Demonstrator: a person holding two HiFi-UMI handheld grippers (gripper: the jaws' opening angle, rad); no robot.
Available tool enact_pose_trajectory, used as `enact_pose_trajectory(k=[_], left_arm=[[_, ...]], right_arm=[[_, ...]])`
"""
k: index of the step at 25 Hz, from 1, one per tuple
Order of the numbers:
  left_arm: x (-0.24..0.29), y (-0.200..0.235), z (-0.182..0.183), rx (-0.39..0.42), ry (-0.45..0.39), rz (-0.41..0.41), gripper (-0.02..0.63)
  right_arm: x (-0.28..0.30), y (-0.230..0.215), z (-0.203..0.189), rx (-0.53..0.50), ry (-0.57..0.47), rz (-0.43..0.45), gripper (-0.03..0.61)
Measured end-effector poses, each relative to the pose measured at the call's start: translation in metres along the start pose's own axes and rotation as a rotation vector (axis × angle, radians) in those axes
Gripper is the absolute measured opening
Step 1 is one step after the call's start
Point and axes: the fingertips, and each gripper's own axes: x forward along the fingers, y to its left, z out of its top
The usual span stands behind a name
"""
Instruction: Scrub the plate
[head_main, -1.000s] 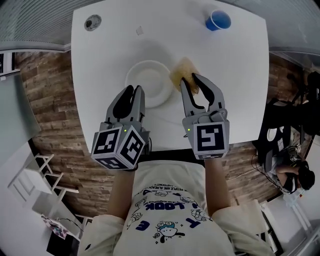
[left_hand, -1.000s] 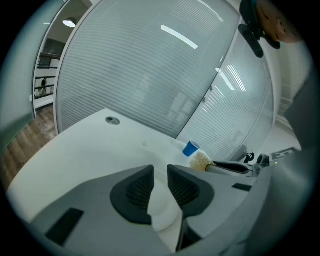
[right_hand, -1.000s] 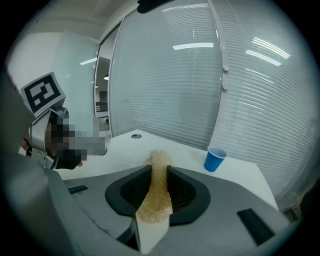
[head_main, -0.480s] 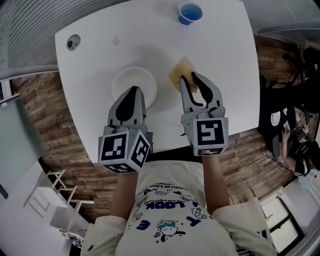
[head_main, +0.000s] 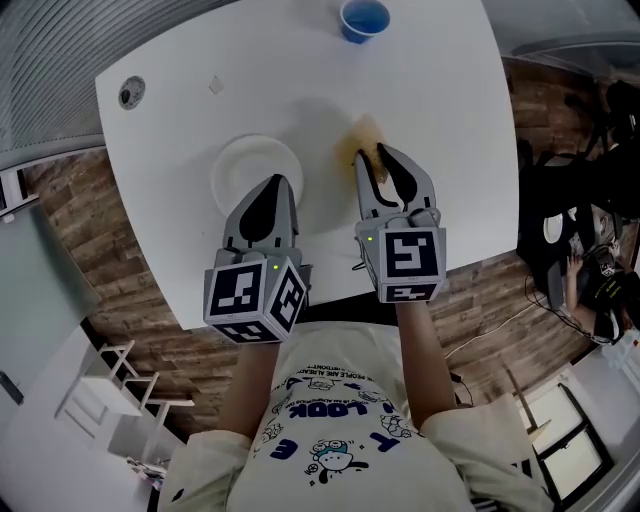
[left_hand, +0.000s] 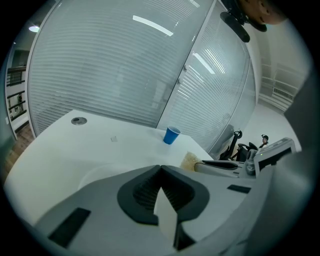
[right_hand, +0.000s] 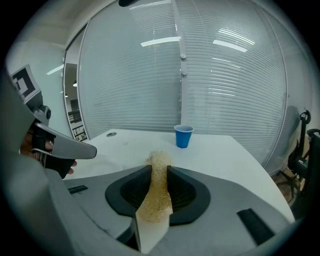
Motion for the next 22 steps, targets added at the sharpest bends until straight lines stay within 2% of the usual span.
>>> enact_pose_trajectory(k=[13, 22], left_arm=[[0.011, 0.006, -0.008, -0.021, 0.034, 0.003, 0.026], [0.011, 0.007, -0.015, -0.034, 0.052, 0.011, 0.026]], right_arm=[[0.015, 0.009, -0.016, -0.006, 0.037, 0.032, 0.098], [0.015, 0.01, -0.015, -0.021, 0.02, 0.033, 0.1]])
